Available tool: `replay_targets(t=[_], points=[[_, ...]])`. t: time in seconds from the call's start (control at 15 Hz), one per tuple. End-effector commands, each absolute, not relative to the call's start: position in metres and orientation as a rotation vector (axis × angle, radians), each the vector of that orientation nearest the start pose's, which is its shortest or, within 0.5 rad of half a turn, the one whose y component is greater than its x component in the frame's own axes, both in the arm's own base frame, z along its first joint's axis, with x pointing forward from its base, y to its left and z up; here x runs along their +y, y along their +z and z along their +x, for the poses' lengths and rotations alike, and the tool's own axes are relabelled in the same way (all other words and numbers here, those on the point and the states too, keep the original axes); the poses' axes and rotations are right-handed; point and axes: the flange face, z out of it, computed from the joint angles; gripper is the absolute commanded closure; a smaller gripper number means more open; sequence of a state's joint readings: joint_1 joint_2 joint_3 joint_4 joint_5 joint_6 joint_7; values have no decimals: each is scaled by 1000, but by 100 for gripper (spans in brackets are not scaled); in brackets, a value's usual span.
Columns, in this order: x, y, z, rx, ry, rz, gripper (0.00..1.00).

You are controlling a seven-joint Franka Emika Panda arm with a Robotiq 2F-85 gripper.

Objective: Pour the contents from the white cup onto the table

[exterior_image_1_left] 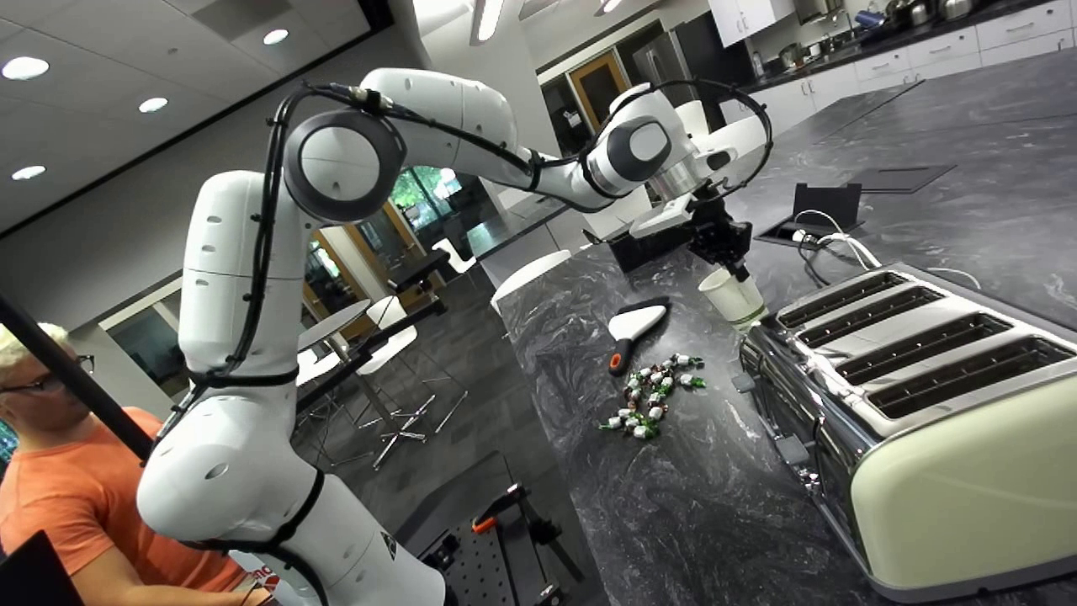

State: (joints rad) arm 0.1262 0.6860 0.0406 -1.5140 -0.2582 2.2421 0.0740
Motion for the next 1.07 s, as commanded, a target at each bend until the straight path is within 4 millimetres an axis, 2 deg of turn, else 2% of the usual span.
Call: replay_targets(t=[0.0,0.4,0.47,0.6,0.8,1.0], points=[[103,252,729,-297,-106,-3252,99],[99,239,741,-200,-145,-3242,99],[98,240,742,-196,-151,-3248,71],[98,240,743,-188,-161,-3256,65],[95,252,743,-162,-208,-3271,41],[92,279,737,-163,-257,-3280,19]])
